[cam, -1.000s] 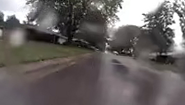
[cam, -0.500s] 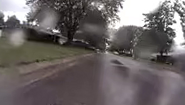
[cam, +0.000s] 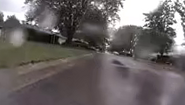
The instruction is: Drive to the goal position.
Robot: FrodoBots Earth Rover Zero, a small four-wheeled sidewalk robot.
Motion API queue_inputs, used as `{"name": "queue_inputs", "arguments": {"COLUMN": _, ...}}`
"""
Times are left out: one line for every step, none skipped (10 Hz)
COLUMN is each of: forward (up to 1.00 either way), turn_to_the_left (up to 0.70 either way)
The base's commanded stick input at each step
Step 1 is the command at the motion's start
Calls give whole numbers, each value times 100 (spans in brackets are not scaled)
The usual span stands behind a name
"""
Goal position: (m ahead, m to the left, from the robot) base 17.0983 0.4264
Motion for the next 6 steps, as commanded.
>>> {"name": "queue_inputs", "arguments": {"forward": 50, "turn_to_the_left": -1}}
{"name": "queue_inputs", "arguments": {"forward": 50, "turn_to_the_left": -1}}
{"name": "queue_inputs", "arguments": {"forward": 50, "turn_to_the_left": -1}}
{"name": "queue_inputs", "arguments": {"forward": 50, "turn_to_the_left": -1}}
{"name": "queue_inputs", "arguments": {"forward": 50, "turn_to_the_left": -1}}
{"name": "queue_inputs", "arguments": {"forward": 50, "turn_to_the_left": -1}}
